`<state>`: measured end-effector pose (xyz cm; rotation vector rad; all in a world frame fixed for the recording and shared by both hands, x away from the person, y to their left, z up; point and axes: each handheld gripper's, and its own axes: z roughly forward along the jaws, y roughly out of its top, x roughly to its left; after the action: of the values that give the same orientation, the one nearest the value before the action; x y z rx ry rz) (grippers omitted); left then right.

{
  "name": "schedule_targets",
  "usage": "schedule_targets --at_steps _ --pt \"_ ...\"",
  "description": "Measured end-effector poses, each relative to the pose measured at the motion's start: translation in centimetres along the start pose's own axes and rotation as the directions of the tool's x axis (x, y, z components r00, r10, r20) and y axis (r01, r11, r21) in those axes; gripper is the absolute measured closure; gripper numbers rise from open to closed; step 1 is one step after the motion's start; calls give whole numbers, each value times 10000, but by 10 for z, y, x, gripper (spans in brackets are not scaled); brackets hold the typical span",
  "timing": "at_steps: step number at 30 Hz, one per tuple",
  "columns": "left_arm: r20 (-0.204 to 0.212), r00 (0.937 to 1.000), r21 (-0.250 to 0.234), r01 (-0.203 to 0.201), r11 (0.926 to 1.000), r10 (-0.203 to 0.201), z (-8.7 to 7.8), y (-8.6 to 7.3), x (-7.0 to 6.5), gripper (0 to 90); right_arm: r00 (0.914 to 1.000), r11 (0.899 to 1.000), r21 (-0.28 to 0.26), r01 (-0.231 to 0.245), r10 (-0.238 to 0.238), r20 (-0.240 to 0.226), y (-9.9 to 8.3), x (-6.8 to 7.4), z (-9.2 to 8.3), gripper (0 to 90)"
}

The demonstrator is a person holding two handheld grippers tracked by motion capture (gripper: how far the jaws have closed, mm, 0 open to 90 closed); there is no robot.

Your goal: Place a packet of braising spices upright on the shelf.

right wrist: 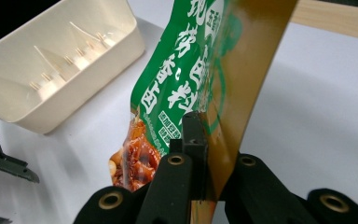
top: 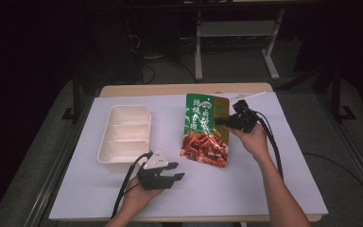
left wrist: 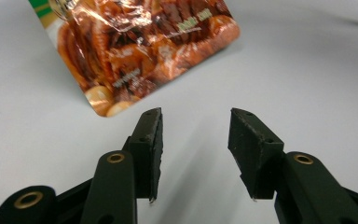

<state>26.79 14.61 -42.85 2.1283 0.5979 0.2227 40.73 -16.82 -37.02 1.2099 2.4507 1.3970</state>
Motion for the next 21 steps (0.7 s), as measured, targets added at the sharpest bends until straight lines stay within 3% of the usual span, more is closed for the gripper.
schedule_targets --at_steps 6,21 --pt "131 9999 129 -74 9999 72 -8 -13 -5 507 9998 9997 -133 181 -181 -4 5 10 -3 889" --pt "183 9995 -49 -242 9997 243 -27 -24 -9 460 9951 9954 -68 952 -950 286 21 36 -6 890"
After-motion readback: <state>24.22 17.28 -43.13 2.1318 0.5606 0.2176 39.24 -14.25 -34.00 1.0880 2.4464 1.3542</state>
